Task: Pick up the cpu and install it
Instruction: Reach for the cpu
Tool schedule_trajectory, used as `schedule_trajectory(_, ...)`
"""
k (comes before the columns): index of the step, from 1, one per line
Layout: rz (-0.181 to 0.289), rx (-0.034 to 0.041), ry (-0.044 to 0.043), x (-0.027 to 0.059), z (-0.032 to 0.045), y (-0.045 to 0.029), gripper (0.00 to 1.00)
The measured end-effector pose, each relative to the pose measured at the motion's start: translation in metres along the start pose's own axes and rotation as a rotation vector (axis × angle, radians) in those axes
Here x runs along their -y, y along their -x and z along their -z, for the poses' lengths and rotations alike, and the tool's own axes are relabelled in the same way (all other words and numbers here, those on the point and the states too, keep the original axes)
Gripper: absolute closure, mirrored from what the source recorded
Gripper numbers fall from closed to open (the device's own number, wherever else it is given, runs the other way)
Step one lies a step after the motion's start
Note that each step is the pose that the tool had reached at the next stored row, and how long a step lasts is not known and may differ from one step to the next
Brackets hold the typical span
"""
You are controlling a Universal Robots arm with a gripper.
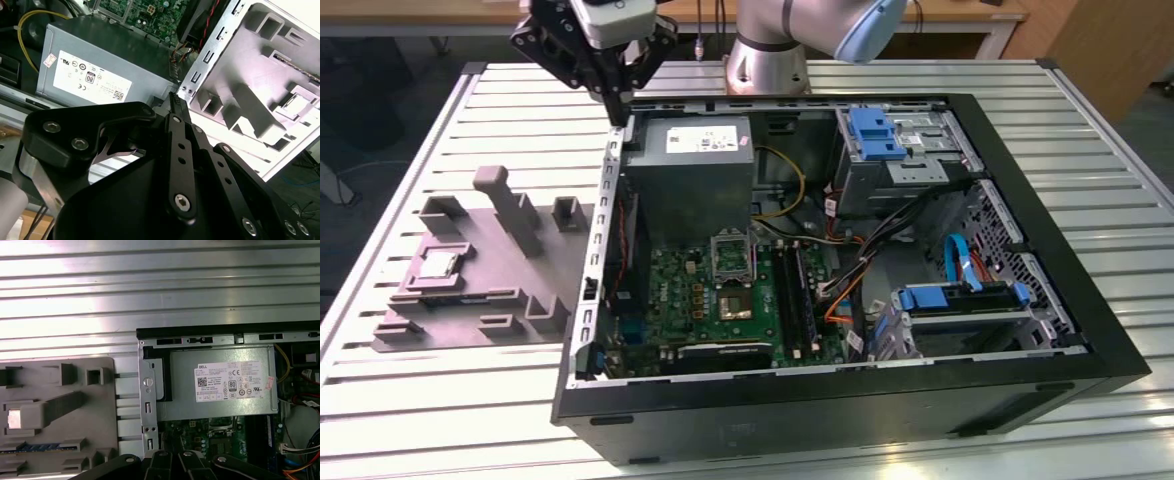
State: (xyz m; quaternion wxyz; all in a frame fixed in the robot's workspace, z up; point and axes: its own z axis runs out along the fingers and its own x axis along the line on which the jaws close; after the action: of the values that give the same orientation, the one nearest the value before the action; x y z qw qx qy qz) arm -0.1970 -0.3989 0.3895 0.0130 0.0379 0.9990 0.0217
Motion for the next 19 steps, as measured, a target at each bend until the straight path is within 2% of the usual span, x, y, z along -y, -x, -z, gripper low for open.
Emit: schedule_trajectory(19, 0.000, -0.0001, 0.0000, 0.0004, -0.0005, -0.0050, 0.89)
